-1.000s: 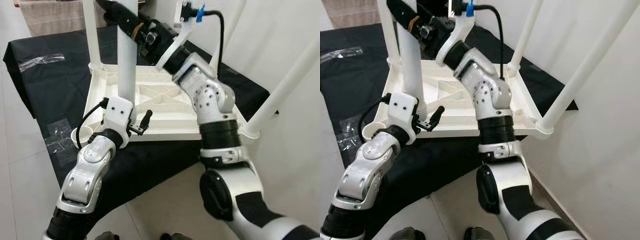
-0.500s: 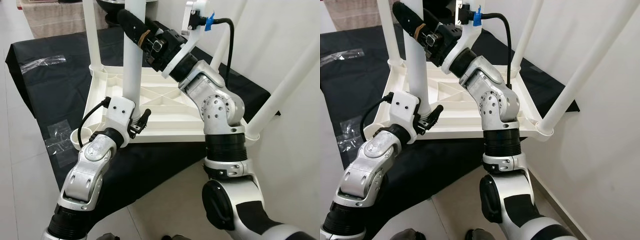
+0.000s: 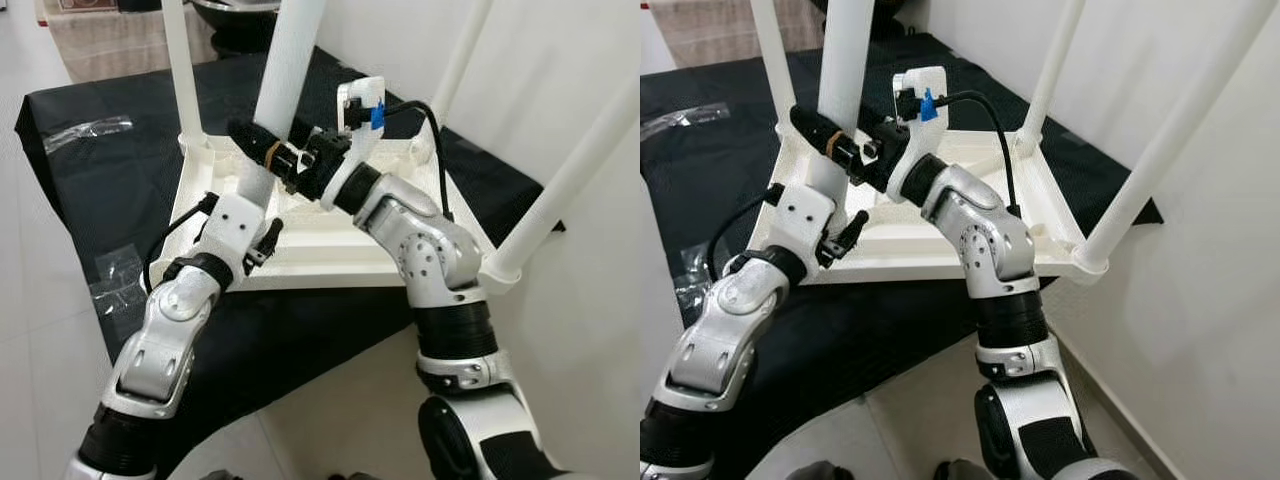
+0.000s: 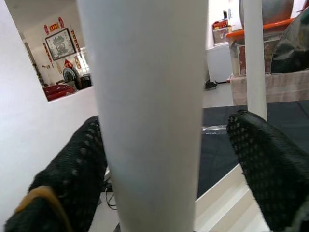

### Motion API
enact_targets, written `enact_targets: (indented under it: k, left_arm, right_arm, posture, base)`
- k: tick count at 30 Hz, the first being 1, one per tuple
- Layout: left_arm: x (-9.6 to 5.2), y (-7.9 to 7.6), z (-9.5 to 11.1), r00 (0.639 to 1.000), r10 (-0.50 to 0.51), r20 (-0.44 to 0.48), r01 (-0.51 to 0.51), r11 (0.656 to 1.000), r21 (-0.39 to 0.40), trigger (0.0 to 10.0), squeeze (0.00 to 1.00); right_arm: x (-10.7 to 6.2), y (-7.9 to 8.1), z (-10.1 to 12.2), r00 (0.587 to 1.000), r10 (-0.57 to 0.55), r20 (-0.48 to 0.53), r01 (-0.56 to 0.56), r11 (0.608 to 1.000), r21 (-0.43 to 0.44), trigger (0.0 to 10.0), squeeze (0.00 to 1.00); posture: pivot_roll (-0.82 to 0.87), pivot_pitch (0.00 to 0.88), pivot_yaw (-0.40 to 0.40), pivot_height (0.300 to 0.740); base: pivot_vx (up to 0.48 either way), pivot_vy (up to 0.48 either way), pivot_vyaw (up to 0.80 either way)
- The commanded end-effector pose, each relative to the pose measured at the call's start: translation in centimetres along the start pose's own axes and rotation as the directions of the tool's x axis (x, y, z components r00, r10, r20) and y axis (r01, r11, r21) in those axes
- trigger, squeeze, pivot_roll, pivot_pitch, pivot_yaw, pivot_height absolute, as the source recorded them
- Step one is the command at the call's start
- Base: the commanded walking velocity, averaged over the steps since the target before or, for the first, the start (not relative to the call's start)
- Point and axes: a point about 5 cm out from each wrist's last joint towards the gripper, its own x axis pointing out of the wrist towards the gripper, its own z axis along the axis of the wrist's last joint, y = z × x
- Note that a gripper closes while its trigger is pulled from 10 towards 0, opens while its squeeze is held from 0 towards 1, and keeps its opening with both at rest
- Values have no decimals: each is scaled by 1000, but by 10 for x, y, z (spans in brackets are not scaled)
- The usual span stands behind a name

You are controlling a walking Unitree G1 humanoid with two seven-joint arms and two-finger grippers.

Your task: Building children table

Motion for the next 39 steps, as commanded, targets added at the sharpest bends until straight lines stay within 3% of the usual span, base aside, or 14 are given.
enact_targets:
  k: [1,5,11,17,27,39]
  left_arm:
    - [-2,-1,3,1000,-13,24,12,1000,26,10000,0]
    - [-4,-3,2,999,-26,25,24,997,69,10000,0]
    - [-2,-12,5,998,-44,37,41,997,62,10000,0]
    - [2,-22,8,997,-60,49,58,997,41,10000,0]
    - [3,-20,9,996,-58,61,55,997,50,10000,0]
    - [-3,-18,2,996,-74,39,71,995,69,10000,0]
  right_arm:
    - [-2,1,-2,1000,4,-18,-4,1000,-14,10000,0]
    - [-1,1,-2,1000,-14,-17,13,1000,-14,10000,0]
    - [2,1,2,998,-57,21,58,998,-14,10000,0]
    - [8,7,5,995,-71,65,66,996,67,10000,0]
    - [10,18,0,996,-50,68,43,995,92,10000,0]
    - [7,22,-10,1000,-27,13,26,998,65,10000,0]
  posture:
    - [49,42,-82,740]
    - [48,47,-81,740]
    - [46,49,-82,740]
    - [47,49,-82,740]
    - [42,44,-82,740]
    - [42,38,-81,740]
  base:
    - [0,0,0]
    - [0,0,0]
    - [0,0,0]
    - [0,0,0]
    - [0,0,0]
    - [0,0,0]
